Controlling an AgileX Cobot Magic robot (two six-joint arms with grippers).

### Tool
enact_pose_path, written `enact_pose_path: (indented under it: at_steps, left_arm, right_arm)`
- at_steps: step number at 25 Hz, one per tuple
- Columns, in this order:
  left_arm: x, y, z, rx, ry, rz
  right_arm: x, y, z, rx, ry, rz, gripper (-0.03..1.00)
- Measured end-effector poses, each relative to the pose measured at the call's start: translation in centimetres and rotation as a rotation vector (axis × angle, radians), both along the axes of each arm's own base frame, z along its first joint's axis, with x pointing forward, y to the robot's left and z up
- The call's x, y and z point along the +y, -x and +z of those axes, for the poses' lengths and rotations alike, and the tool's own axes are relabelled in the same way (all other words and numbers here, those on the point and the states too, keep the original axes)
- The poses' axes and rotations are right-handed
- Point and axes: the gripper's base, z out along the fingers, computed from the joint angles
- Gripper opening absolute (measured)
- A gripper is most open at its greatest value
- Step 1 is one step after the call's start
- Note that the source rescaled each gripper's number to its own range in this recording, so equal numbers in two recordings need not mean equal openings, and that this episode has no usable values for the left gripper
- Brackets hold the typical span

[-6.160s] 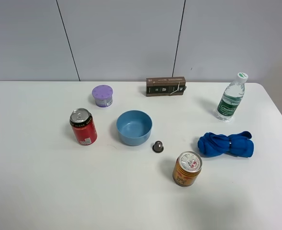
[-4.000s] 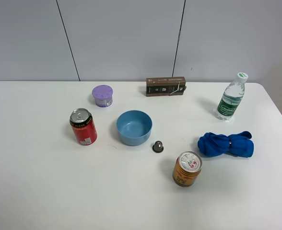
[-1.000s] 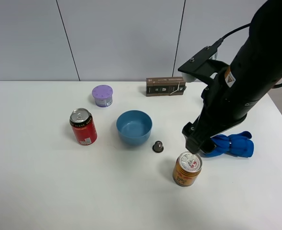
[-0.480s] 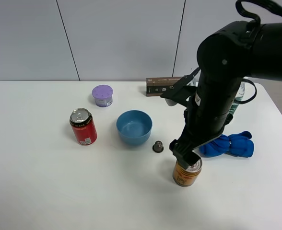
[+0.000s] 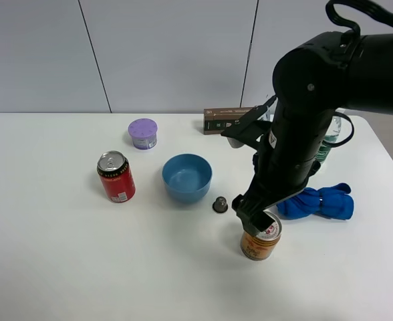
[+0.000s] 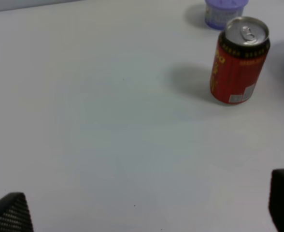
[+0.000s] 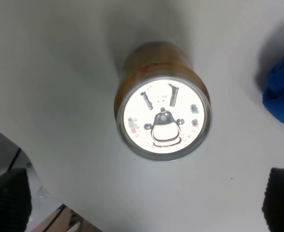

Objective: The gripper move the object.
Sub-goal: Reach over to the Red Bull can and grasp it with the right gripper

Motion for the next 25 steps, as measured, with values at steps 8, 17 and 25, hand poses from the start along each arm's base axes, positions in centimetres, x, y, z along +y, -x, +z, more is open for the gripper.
enact_pose_path:
  at_steps: [8,17,25]
  left_arm:
    - [0.0,0.0,0.0,0.0,0.0,0.0]
    - [0.0,0.0,0.0,0.0,0.0,0.0]
    - [0.0,0.0,0.0,0.0,0.0,0.0]
  right_arm:
    - [-0.3,-0.7,0.0,-0.075,0.036,0.03,0.87]
    - [-0.5,-0.9,-1.2,-0.119,0.039,0.054,0.87]
    - [-0.6,-0.1,-3.8,-0.111,-0.014,0.049,0.87]
